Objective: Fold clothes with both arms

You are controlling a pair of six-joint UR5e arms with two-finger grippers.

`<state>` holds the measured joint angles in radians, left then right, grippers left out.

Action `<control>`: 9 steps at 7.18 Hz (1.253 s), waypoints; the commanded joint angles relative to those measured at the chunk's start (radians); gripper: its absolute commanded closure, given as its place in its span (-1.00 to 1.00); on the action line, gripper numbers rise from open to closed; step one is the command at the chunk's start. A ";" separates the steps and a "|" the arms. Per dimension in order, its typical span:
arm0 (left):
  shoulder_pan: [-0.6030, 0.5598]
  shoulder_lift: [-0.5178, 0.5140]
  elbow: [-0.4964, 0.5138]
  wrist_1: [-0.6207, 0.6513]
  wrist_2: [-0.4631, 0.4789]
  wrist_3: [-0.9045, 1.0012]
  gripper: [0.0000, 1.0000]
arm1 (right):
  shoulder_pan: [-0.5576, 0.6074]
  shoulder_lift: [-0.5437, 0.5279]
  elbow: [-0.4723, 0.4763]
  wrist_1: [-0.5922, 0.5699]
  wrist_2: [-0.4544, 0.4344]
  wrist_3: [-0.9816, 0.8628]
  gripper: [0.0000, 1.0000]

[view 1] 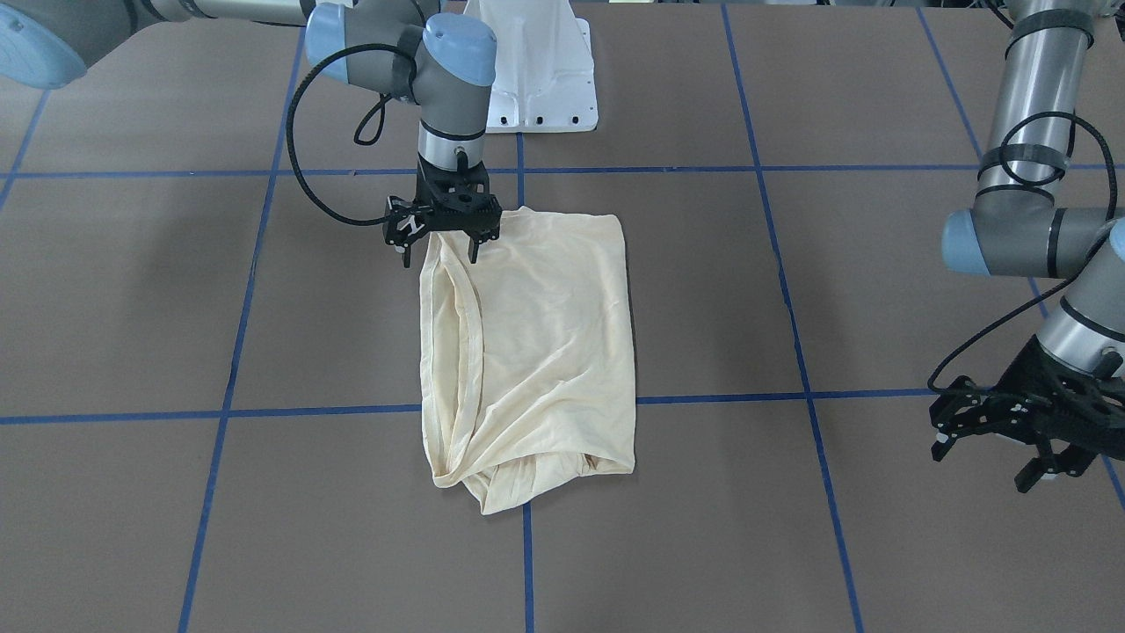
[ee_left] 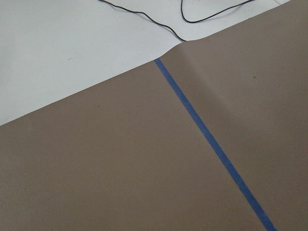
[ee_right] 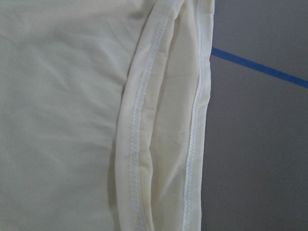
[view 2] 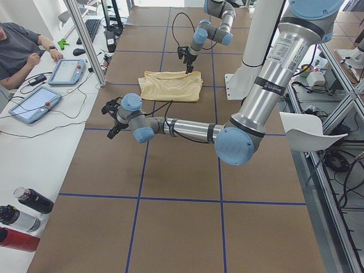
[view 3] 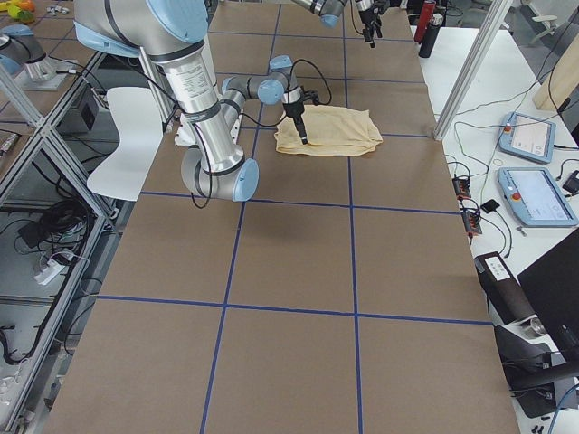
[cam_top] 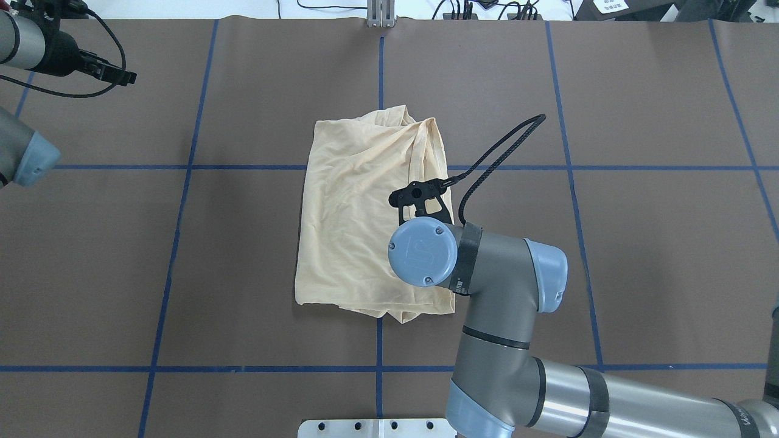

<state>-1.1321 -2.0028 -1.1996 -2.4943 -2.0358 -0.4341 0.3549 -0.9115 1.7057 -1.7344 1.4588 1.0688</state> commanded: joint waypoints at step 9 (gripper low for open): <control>0.005 -0.001 0.002 0.000 -0.001 0.000 -1.00 | 0.070 0.054 -0.150 -0.036 0.005 -0.082 -1.00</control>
<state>-1.1286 -2.0034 -1.1991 -2.4943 -2.0371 -0.4341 0.4063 -0.8536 1.5563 -1.7552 1.4590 1.0094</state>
